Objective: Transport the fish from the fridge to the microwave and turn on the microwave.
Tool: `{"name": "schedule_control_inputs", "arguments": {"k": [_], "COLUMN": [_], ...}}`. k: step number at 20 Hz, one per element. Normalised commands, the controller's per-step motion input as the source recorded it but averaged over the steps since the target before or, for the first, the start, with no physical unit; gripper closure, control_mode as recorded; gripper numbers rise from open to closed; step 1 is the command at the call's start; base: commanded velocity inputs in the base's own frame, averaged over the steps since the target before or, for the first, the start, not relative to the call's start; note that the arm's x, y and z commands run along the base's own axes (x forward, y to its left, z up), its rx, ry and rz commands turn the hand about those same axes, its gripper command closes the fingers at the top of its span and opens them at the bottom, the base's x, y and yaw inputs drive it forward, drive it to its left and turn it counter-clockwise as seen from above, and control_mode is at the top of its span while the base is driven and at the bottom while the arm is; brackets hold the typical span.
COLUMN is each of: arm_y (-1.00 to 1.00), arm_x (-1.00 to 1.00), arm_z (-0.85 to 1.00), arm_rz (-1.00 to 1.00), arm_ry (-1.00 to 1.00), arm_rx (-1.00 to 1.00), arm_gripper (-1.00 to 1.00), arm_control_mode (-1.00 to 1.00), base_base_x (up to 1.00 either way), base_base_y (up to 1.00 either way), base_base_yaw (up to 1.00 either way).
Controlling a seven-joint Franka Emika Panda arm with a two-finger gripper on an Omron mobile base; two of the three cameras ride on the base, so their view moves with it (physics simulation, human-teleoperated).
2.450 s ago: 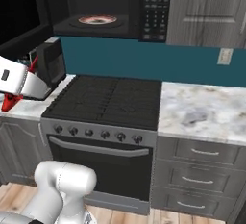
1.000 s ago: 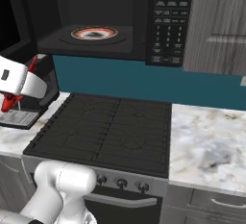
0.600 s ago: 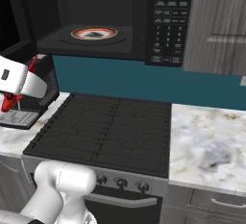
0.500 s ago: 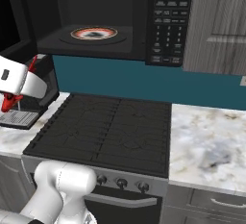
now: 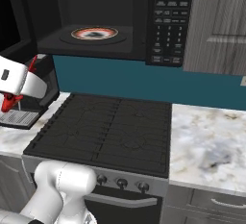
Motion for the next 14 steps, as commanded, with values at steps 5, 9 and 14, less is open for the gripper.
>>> {"name": "schedule_control_inputs", "arguments": {"k": [5,9,14], "arm_y": [0.01,0.0,0.0], "arm_x": [-0.04,0.0,0.0], "arm_z": [0.0,0.1,0.24], "arm_rz": [0.03,0.02,0.0], "arm_ry": [-0.03,-0.1,-0.04], "arm_rx": [0.0,0.0,0.0], "arm_gripper": [1.0,1.0,1.0], "arm_control_mode": [-1.0,-1.0,-1.0], "base_base_x": [0.0,0.0,0.0], "base_base_y": [0.03,0.0,0.0], "base_base_yaw": [0.01,0.0,0.0]}}
